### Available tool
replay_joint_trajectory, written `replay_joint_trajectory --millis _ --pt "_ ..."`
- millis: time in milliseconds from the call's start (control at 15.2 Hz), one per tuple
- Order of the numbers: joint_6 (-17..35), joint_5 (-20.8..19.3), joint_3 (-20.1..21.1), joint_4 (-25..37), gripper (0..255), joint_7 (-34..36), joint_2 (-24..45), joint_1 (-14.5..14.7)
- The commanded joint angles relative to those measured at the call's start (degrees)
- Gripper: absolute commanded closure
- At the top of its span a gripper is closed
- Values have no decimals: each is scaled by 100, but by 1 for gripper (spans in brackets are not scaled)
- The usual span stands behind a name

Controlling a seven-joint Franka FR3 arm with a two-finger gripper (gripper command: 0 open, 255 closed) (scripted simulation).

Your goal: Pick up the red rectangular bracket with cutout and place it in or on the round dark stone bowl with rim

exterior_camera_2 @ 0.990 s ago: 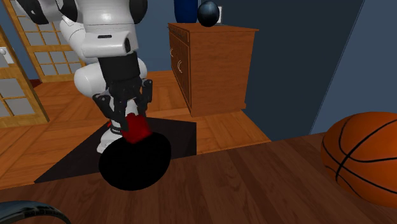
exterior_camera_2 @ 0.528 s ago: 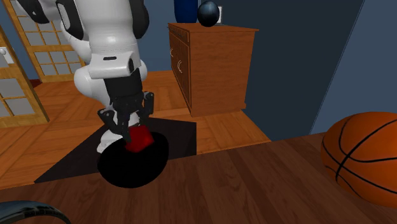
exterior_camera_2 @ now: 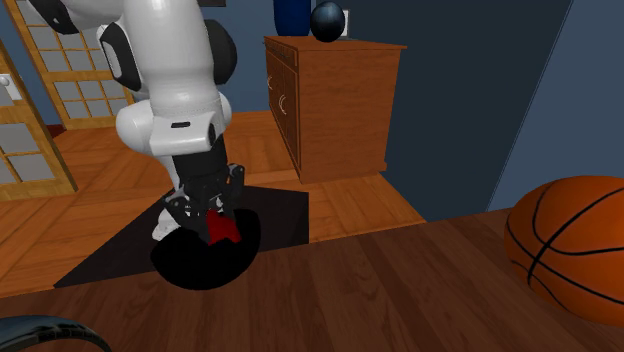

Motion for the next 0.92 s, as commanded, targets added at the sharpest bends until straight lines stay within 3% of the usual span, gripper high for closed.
replay_joint_trajectory --millis 0,330,396,726,858 --pt "22 -8 -5 -15 255 1 2 -5" --pt "22 -8 -5 -15 255 1 2 -5" --pt "22 -8 -4 -14 0 1 2 -5" --pt "22 -8 -4 -15 0 0 2 -6" --pt "-476 146 143 270 0 -14 -220 50"
